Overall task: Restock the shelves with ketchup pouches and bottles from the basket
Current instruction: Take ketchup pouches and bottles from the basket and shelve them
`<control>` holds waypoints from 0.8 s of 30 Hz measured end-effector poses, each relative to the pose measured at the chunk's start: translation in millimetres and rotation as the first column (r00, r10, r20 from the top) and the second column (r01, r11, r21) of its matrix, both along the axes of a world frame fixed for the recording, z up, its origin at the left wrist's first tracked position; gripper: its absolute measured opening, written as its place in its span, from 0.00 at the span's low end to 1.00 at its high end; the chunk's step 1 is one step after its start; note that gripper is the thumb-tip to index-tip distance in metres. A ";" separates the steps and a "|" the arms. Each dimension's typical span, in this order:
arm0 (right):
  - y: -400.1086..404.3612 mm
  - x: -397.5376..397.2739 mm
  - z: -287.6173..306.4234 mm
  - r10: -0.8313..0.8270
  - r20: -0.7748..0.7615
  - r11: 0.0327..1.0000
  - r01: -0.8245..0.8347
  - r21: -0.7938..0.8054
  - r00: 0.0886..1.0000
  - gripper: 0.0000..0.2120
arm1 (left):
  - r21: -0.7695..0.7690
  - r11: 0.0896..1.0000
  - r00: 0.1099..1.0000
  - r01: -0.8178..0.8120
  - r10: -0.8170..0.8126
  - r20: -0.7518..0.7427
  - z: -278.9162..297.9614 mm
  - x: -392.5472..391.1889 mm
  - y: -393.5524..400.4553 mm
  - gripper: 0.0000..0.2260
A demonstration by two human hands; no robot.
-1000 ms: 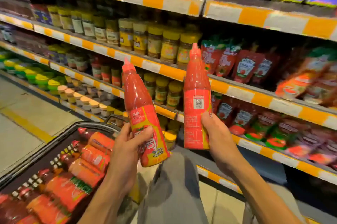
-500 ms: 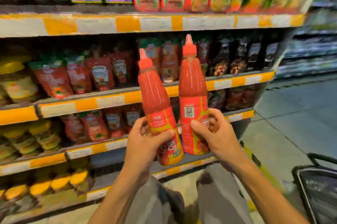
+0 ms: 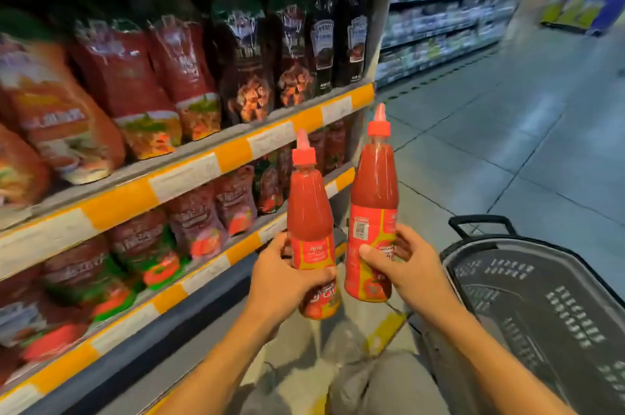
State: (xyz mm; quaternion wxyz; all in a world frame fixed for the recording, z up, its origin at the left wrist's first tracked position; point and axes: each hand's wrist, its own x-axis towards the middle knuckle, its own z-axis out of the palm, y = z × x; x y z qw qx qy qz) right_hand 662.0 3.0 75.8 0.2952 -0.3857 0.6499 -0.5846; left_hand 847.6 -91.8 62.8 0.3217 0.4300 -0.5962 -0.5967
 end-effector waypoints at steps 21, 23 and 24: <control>-109.8 -138.4 -323.5 -0.124 -0.020 0.927 0.123 0.354 0.992 0.24 | 0.221 0.966 0.914 0.137 -0.209 0.348 -285.0 -139.9 -145.8 0.26; -121.3 -142.8 -341.2 -0.107 -0.031 0.929 0.111 0.354 0.994 0.23 | 0.215 0.971 0.923 0.109 -0.179 0.340 -301.4 -142.4 -156.1 0.26; -127.6 -144.0 -348.1 -0.096 -0.013 0.931 0.094 0.353 0.995 0.23 | 0.205 0.974 0.932 0.091 -0.156 0.327 -308.0 -142.8 -160.8 0.24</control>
